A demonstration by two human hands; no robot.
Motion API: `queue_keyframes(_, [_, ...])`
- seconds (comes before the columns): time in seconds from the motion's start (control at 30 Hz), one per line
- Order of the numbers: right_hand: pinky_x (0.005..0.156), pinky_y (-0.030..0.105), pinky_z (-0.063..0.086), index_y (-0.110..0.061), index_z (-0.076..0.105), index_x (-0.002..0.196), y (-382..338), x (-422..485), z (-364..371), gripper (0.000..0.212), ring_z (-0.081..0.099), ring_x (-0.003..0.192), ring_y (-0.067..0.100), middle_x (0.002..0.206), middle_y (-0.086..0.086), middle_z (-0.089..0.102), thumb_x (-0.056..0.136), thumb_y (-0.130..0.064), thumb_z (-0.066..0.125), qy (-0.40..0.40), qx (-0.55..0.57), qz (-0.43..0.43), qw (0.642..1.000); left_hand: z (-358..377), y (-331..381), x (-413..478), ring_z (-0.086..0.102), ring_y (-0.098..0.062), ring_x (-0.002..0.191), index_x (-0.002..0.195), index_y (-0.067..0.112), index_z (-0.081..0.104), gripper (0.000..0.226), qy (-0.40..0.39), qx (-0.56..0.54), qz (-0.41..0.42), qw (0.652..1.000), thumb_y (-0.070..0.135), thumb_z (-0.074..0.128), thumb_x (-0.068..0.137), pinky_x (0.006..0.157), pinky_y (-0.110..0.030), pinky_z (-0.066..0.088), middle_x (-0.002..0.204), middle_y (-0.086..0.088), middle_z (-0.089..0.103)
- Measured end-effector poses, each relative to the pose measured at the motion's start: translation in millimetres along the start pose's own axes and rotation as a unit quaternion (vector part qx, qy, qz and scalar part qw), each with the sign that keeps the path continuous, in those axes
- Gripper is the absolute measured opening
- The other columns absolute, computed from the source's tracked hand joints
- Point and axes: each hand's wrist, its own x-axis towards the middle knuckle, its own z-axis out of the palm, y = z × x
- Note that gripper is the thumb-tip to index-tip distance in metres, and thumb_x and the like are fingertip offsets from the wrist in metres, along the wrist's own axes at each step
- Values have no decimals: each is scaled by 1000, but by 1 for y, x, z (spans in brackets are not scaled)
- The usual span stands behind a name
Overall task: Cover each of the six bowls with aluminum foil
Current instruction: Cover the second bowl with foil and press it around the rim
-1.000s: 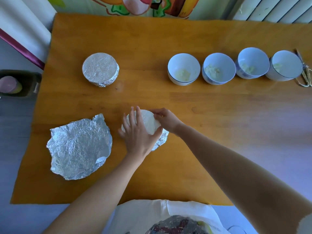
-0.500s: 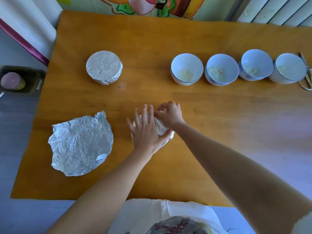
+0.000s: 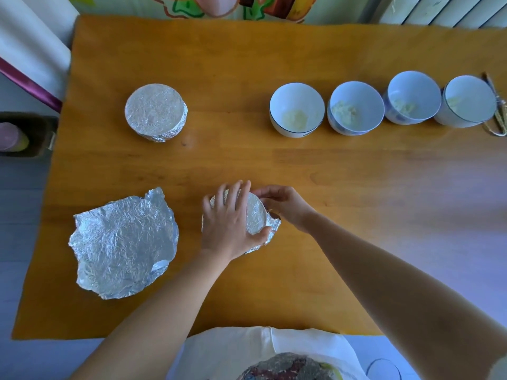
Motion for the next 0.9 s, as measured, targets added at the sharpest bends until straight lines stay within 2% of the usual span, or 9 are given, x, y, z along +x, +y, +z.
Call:
queue_keyframes(0.13, [59,21,45,-5,69,101,0,1,0,12,52,68,20,81,12,63,95,-4,59,13,3,6,1000,0,-1,0,40,-31,136,153,14,34,102,10,-9,2,1000,82,36,76,98,-53,37,153,-5,42])
queue_keyframes(0.23, [55,19,42,0,69,101,3,1,0,13,48,58,11,73,8,60,95,-6,60,27,-19,13,999,1,0,0,39,-33,139,152,13,35,102,19,-7,5,1000,81,37,76,102,-55,36,154,-6,42])
queue_keyframes(0.37, [52,14,40,5,67,103,1,0,0,16,47,50,2,68,3,58,95,-7,60,38,-39,18,998,0,-1,-2,26,-35,148,154,13,33,102,32,10,20,999,82,36,78,116,-64,19,159,-8,35])
queue_keyframes(0.47, [50,15,38,5,67,101,-1,0,2,16,42,49,4,65,3,54,96,-8,59,42,-50,15,998,-2,4,-8,21,-39,149,154,19,33,98,34,35,-10,999,82,35,80,114,-69,9,161,-8,31])
queue_keyframes(0.53, [50,17,37,1,68,98,-2,-1,3,13,41,48,5,60,-1,52,96,-9,60,51,-65,10,997,-1,6,-12,24,-39,148,155,24,32,97,28,19,-41,999,84,30,79,112,-69,12,161,-7,31])
queue_keyframes(0.67, [49,17,38,-8,69,91,-2,0,6,9,43,43,4,50,-9,52,94,-13,62,76,-111,-7,991,4,4,-13,30,-37,143,156,28,27,93,18,-18,-56,998,83,29,80,103,-62,31,162,-5,28])
queue_keyframes(0.8, [49,16,37,-7,68,92,1,2,8,11,41,44,3,54,-6,50,96,-12,59,74,-109,-7,991,5,4,-13,30,-36,142,156,29,27,92,21,-12,-55,998,82,29,80,100,-60,33,161,-4,28])
queue_keyframes(0.9, [54,14,41,-9,67,91,2,2,9,12,46,55,6,64,-3,55,96,-6,56,53,-105,-5,993,7,3,-13,31,-35,142,156,29,28,92,25,-7,-46,999,83,28,81,99,-58,33,161,-3,29])
